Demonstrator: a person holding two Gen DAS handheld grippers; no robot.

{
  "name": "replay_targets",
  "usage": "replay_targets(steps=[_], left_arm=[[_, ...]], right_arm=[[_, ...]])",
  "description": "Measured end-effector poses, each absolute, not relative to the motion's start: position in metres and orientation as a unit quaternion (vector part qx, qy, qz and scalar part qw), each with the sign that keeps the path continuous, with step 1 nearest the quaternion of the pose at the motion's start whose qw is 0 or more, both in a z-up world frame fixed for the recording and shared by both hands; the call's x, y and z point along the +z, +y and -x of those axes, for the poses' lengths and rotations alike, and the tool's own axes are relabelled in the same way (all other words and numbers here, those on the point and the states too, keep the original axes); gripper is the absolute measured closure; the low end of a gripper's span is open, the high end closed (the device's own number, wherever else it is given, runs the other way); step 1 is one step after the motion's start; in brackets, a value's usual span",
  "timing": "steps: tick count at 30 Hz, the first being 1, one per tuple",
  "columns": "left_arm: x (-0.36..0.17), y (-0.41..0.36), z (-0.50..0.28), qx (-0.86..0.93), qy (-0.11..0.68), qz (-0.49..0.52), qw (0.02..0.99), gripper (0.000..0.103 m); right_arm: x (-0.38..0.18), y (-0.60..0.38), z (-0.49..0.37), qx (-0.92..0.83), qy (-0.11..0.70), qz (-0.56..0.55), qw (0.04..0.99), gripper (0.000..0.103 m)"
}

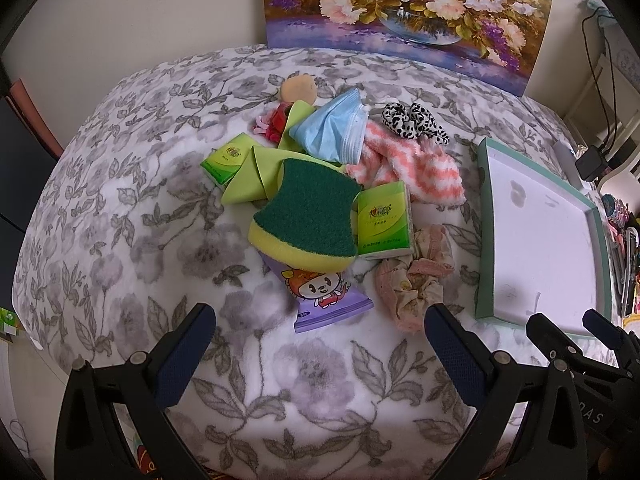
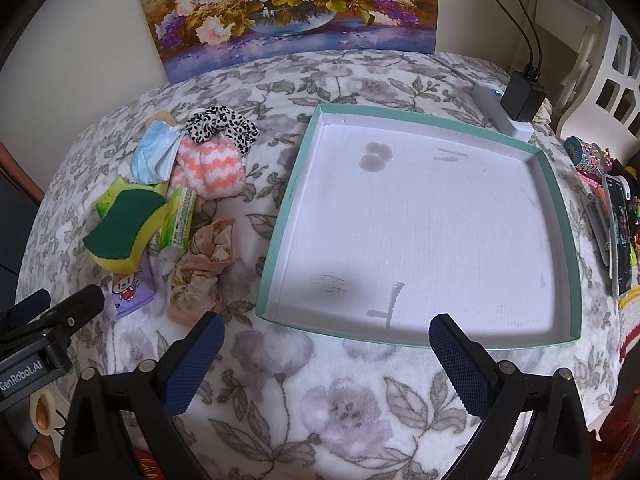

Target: Organize soft objects

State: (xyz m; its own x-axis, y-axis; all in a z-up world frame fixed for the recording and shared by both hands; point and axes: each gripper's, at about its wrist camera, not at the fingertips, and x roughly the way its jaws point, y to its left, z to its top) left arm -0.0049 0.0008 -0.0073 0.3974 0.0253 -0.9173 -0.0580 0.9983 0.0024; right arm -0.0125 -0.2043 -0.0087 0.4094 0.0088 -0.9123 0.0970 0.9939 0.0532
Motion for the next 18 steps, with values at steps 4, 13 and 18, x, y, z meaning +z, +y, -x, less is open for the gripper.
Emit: replay_targets(steps=[4, 13, 18], left_arm=[[-0.0076, 0.0006, 0.0042, 0.025, 0.549, 0.015, 0.835, 0.000], [-0.0076, 0.0005, 0.0043, 0.024, 0.551, 0.013, 0.834, 0.000], [-0.0069, -0.0009, 0.0033, 0.023, 0.552, 0.013, 0.834, 0.000]], right_arm=[[-0.0090, -0.2041, 0.0125, -0.026, 0.543, -0.048, 0.838, 0.000], [-0.0093, -0.2038, 0.0123, -0.027, 0.544, -0.049, 0.838, 0.000], [-0.0092, -0.2035, 0.0125, -0.026, 0.544, -0.047, 0.837, 0.000]])
